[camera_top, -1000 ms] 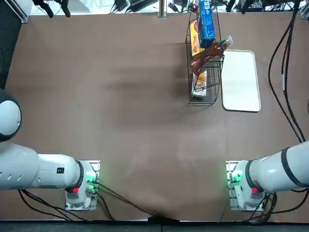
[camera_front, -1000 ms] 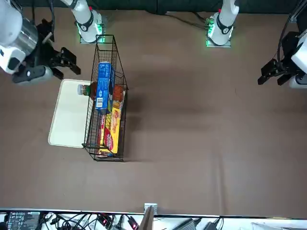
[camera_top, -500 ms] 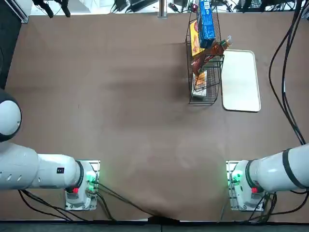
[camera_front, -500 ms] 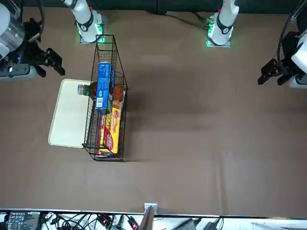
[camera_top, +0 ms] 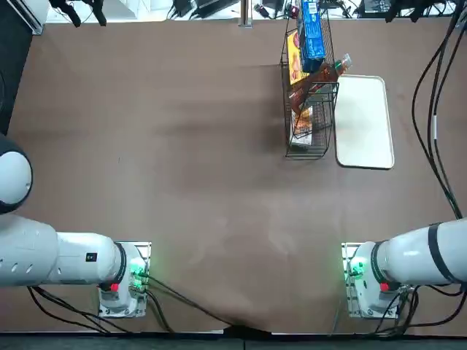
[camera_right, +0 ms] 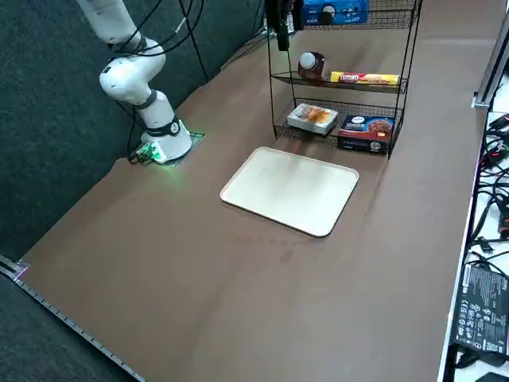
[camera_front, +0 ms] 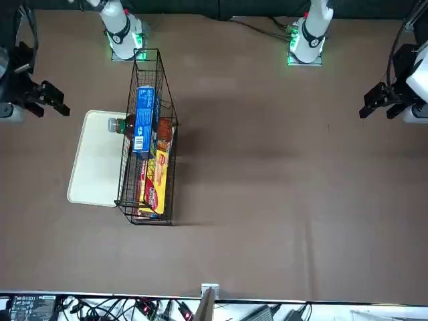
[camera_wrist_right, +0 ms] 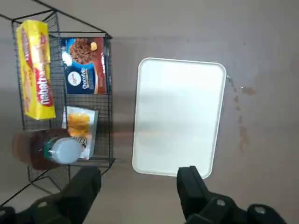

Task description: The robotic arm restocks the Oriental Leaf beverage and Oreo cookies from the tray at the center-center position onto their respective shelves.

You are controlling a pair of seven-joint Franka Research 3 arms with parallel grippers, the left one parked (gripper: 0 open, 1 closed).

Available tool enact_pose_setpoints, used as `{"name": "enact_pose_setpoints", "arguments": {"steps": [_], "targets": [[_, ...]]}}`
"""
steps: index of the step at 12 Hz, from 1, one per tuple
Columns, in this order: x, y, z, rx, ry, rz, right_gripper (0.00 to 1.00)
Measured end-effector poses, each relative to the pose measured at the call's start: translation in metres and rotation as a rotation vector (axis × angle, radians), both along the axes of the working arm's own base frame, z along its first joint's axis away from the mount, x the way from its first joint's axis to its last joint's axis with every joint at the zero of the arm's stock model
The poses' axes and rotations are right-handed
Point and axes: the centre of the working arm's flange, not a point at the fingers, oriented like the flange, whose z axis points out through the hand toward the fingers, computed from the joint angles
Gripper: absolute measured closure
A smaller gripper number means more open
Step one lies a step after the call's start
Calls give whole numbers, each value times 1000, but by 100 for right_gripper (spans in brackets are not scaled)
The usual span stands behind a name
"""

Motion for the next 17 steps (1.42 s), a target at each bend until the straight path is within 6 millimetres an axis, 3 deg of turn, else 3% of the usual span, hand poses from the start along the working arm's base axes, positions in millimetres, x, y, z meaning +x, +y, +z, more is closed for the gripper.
{"name": "enact_pose_setpoints", "arguments": {"steps": [4,12,17], "targets": [[-1,-16,-3,1,-13,-28,0],[-12,-14,17,2,-50,-20,0],[-15,-15,16,-7,-29,-20,0]]}}
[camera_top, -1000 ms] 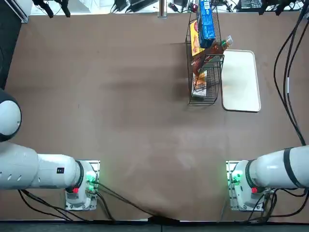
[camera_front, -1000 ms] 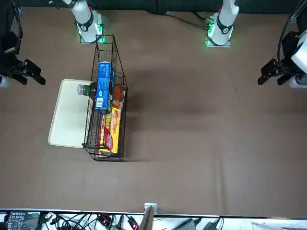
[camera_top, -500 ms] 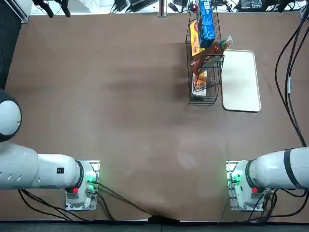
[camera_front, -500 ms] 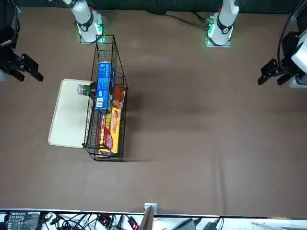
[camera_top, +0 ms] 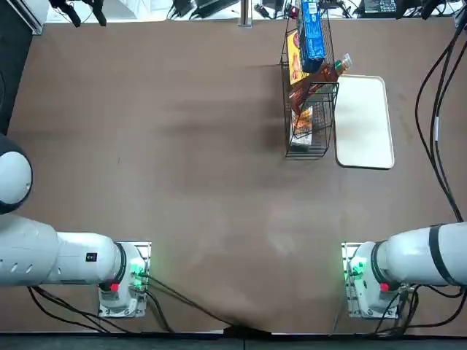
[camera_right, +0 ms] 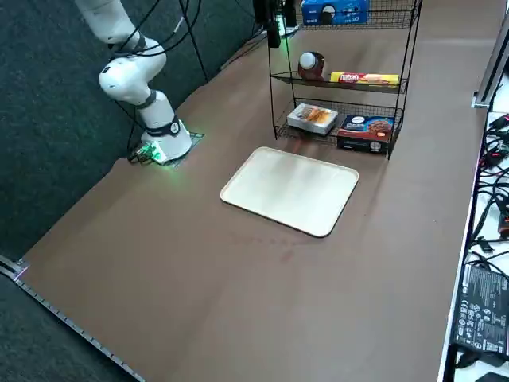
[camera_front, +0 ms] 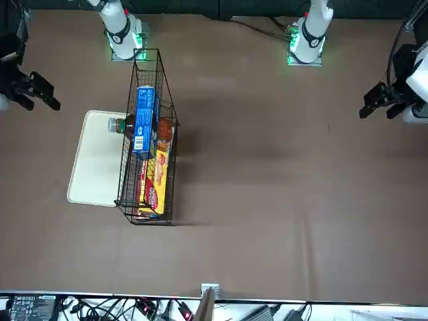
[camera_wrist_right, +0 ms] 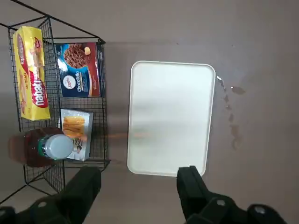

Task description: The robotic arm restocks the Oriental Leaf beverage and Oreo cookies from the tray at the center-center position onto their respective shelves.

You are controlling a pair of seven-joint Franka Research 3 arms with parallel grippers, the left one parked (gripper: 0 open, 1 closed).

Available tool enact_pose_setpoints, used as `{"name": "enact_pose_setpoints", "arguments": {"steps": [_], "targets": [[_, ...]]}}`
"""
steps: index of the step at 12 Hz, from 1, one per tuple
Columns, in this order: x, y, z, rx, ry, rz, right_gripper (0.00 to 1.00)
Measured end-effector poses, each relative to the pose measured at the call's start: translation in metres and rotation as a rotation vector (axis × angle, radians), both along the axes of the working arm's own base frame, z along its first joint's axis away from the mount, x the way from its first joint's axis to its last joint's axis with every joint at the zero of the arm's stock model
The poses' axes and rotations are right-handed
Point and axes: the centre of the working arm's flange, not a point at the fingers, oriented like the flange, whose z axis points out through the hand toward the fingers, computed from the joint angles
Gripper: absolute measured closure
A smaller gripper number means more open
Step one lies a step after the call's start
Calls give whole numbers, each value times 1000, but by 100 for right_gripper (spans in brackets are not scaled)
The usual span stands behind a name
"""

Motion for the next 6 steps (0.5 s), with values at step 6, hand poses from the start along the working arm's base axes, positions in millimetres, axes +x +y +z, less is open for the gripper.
{"name": "enact_pose_setpoints", "arguments": {"steps": [6], "targets": [[-3,-6,-3,-21,27,-6,0]]}}
